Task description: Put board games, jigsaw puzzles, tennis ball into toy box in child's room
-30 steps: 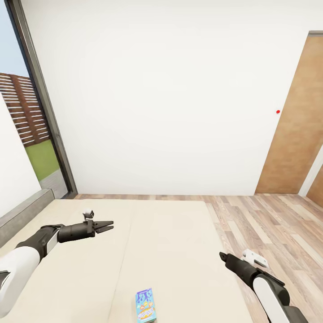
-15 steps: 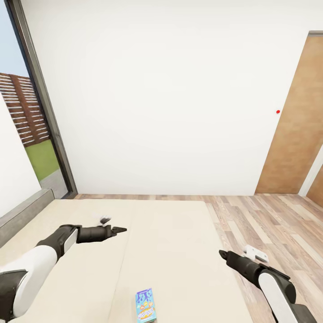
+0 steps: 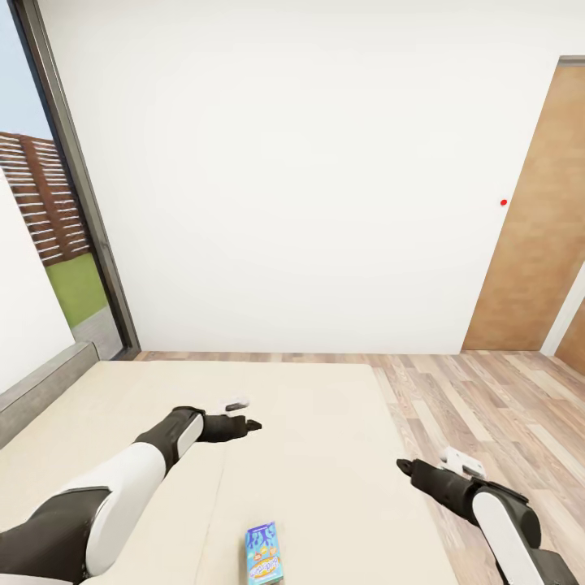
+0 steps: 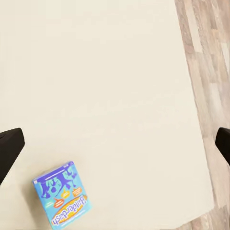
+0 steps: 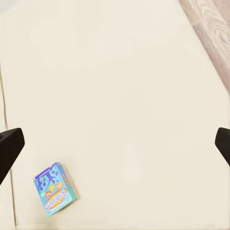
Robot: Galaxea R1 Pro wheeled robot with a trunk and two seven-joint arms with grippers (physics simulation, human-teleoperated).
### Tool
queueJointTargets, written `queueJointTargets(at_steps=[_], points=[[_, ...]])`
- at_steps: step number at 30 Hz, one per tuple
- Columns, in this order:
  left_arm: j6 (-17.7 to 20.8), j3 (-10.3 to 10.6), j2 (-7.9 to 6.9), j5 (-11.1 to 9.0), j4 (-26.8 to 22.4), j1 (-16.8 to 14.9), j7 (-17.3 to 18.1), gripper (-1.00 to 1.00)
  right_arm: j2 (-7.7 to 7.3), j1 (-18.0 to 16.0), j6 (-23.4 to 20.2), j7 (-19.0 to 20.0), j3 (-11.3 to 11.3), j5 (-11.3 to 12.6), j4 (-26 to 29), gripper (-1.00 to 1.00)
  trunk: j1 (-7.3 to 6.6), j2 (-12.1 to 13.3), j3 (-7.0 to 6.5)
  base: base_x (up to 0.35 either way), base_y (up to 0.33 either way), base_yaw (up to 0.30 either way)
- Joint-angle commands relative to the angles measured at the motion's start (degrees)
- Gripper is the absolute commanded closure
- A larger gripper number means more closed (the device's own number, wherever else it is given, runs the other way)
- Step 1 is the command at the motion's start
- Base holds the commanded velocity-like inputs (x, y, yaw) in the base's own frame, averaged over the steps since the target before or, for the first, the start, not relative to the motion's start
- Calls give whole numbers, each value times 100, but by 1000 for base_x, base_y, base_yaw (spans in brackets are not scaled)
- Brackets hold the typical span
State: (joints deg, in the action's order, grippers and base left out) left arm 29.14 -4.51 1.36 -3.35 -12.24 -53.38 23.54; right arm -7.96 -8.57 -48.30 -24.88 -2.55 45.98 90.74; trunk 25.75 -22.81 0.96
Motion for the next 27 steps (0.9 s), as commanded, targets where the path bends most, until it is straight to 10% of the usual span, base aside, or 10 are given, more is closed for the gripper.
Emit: queueJointTargets(at_steps=[1, 11, 27], points=[[45, -56, 69, -52, -9, -7, -261, -100, 17, -26, -123, -53, -15, 59, 6, -100, 3, -11, 10, 0, 0, 0], [-184, -92, 211, -128, 1, -11, -773, -100, 61, -670, -486, -53, 13, 68, 6, -100, 3, -11, 10, 0, 0, 0], [124, -97, 209, -136, 37, -11, -1273, -100, 68, -803, -545, -43, 28, 69, -2, -100, 3, -11, 10, 0, 0, 0]])
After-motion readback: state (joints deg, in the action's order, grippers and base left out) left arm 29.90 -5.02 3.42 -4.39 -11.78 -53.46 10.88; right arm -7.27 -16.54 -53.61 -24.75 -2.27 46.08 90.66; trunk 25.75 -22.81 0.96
